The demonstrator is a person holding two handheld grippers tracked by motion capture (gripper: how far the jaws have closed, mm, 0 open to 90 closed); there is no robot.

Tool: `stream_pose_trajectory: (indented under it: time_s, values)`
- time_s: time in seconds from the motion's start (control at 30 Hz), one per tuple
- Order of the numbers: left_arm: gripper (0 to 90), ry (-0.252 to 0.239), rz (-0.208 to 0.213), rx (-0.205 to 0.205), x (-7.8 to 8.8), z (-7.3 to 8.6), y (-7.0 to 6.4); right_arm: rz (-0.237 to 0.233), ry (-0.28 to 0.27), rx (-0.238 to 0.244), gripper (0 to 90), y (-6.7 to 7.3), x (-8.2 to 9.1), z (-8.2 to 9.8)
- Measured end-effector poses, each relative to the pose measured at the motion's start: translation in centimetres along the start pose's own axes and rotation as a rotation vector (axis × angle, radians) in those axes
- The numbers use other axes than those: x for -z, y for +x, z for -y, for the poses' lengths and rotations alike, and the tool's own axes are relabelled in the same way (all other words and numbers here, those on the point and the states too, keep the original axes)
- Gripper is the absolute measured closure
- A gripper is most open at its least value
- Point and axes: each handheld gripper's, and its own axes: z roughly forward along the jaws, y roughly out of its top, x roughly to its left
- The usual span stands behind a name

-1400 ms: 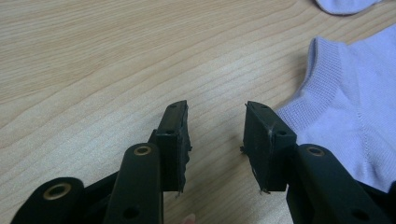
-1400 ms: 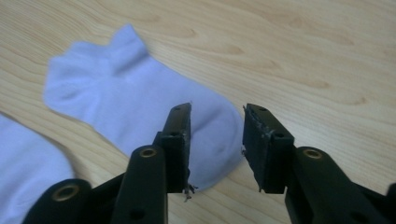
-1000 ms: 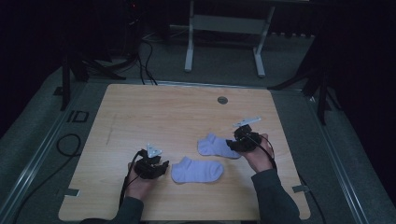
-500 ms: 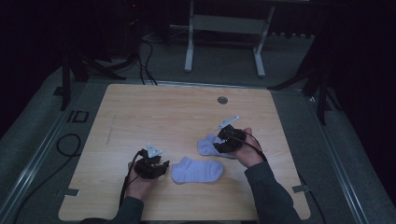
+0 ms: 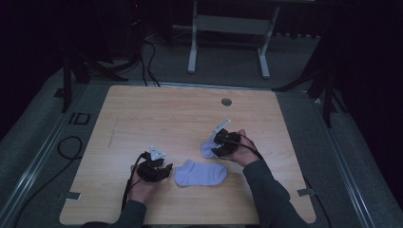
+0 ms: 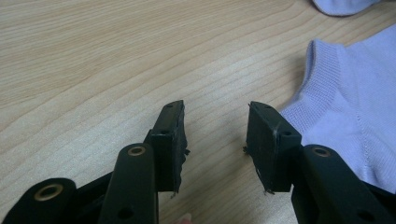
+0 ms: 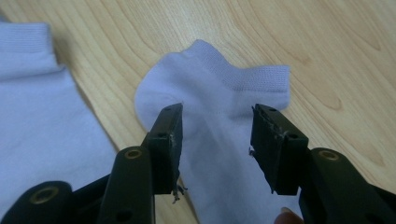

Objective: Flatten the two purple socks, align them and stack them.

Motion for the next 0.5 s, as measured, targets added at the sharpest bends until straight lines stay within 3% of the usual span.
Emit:
stream_pose_trajectory:
  time_s: [0.13, 0.2, 0.3, 0.4, 0.5]
  values:
    - [56.9, -0.001, 0.002, -0.002, 0.0, 0.0, 0.0, -0.015, 0.013, -0.017, 48.6, -0.4, -0.8, -0.1]
    - [56.9, -0.001, 0.003, 0.000, 0.0, 0.0, -0.1, -0.049, 0.011, -0.054, 45.0, -0.8, -1.5, -0.3]
    - [56.9, 0.000, 0.004, -0.001, 0.0, 0.0, -0.1, -0.051, 0.022, -0.070, 44.6, -1.0, -2.0, -0.3]
    - [56.9, -0.002, 0.005, 0.000, 0.0, 0.0, -0.1, -0.086, 0.033, -0.125, 45.3, -1.4, -2.7, -0.1]
    - [56.9, 0.001, 0.005, 0.000, 0.0, 0.0, -0.1, -0.087, 0.030, -0.127, 45.4, -1.4, -2.7, -0.1]
